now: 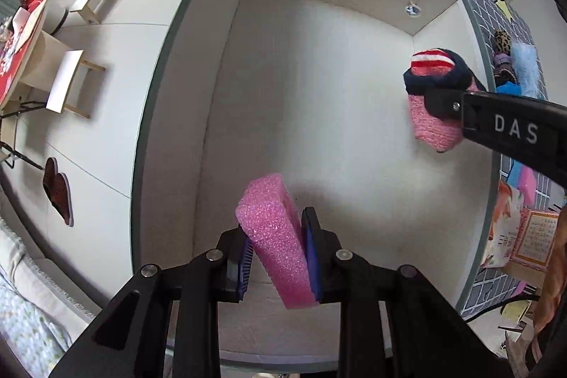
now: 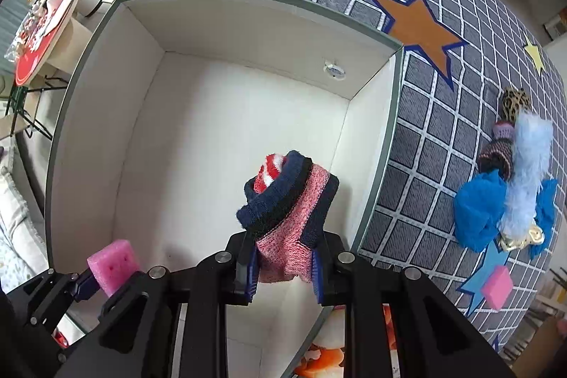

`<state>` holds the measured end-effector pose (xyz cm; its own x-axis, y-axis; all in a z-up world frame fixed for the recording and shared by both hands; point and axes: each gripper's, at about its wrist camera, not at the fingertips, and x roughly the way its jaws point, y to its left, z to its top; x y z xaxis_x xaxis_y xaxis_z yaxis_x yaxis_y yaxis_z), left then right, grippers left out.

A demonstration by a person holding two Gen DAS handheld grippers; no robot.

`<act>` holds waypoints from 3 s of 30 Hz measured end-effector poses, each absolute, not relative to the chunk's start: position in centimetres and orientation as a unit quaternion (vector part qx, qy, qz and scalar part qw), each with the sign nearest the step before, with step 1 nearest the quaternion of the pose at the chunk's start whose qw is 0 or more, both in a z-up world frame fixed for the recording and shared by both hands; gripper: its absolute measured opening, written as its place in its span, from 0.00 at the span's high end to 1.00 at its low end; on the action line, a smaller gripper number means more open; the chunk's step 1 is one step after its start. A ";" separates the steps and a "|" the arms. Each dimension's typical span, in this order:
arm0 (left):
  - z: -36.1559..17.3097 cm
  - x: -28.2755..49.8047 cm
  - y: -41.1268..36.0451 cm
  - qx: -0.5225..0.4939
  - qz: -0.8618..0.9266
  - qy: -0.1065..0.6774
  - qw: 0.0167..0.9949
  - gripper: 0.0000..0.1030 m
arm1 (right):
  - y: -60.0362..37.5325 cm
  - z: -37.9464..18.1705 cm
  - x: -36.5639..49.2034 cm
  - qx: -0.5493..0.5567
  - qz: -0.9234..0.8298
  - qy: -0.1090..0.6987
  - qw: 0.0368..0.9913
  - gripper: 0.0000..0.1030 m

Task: Organize soft objects
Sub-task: 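Carry the pink sponge and red-navy knit hat over the white box with both tools, then open both tools to drop the sponge and hat into the box, then move both tools back over the pile of soft items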

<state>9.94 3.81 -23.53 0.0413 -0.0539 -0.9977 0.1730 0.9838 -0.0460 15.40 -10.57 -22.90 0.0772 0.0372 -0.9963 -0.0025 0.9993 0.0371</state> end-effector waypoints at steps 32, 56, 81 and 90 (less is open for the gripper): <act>-19.0 6.8 3.0 0.044 -0.092 0.642 0.760 0.32 | -9.1 -20.0 15.1 0.017 0.039 0.665 0.746 0.68; -17.1 6.2 2.4 0.051 -0.088 0.631 0.769 0.25 | -11.8 -17.2 13.6 0.085 0.047 0.649 0.755 0.12; -10.4 7.1 -10.2 0.175 -0.159 0.557 0.796 0.24 | -27.3 -11.8 9.4 0.185 -0.018 0.614 0.767 0.12; -9.5 6.8 -15.8 0.229 -0.195 0.533 0.791 0.23 | -34.8 -11.8 7.0 0.230 -0.068 0.604 0.760 0.12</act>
<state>6.80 -15.84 -9.51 0.3550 -0.0641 -0.9327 0.5525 0.8192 0.1540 6.95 -34.83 -11.79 0.2604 0.1756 -0.9494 0.3810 0.8848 0.2682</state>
